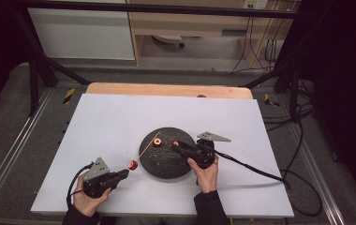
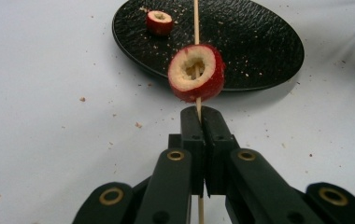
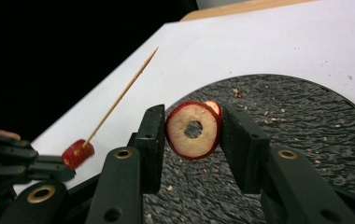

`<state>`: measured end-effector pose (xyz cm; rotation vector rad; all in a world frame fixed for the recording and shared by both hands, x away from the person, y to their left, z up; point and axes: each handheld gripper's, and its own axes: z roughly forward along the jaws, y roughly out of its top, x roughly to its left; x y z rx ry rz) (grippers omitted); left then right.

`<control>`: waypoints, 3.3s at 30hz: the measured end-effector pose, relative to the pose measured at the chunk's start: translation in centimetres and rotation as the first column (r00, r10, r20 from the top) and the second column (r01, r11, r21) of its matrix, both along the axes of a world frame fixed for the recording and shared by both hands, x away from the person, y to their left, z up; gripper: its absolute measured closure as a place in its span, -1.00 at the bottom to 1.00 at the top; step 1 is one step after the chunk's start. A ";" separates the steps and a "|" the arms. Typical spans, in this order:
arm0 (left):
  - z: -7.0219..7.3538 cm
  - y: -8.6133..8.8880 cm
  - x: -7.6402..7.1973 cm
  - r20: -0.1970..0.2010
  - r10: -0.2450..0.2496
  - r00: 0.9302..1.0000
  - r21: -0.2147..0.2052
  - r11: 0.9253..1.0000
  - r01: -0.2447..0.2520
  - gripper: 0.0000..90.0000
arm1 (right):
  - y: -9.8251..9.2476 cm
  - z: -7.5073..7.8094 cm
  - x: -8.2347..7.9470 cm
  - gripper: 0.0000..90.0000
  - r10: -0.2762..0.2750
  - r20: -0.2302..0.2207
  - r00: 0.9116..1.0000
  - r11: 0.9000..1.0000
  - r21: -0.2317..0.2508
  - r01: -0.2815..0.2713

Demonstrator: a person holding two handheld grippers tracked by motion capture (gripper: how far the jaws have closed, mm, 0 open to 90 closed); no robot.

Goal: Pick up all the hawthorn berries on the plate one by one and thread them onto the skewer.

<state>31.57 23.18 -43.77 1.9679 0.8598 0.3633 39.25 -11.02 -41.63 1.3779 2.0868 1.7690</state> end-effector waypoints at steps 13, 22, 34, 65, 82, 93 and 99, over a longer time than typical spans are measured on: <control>0.1 -0.6 -0.4 0.019 -0.007 1.000 -0.013 1.000 0.007 0.96 | 0.5 -0.1 -1.3 0.36 -0.080 0.067 0.995 0.987 0.148 0.070; 0.3 -1.1 -0.6 0.034 0.000 0.999 -0.025 1.000 0.001 0.96 | 0.7 -0.1 -1.2 0.36 -0.113 0.057 0.992 0.969 0.226 0.097; 0.5 -2.4 -0.6 0.060 0.012 0.998 -0.036 0.999 -0.010 0.96 | 0.4 0.6 0.2 0.36 -0.194 0.056 0.979 0.934 0.316 0.167; 1.3 -5.4 -0.1 0.085 -0.016 0.996 -0.034 0.999 0.019 0.96 | -0.3 1.2 1.5 0.37 -0.269 0.099 0.958 0.884 0.420 0.205; 1.6 -6.9 -0.1 0.093 0.035 0.995 -0.060 0.998 -0.030 0.96 | -0.2 1.2 1.1 0.37 -0.260 0.123 0.958 0.889 0.417 0.188; 1.4 -7.6 0.0 0.108 0.002 0.994 -0.025 1.000 0.001 0.96 | -0.7 1.2 1.2 0.37 -0.238 0.107 0.965 0.894 0.413 0.175; 1.2 -6.6 0.0 0.097 -0.020 0.995 -0.007 1.000 0.021 0.96 | -0.9 1.2 1.3 0.38 -0.190 0.089 0.978 0.908 0.395 0.140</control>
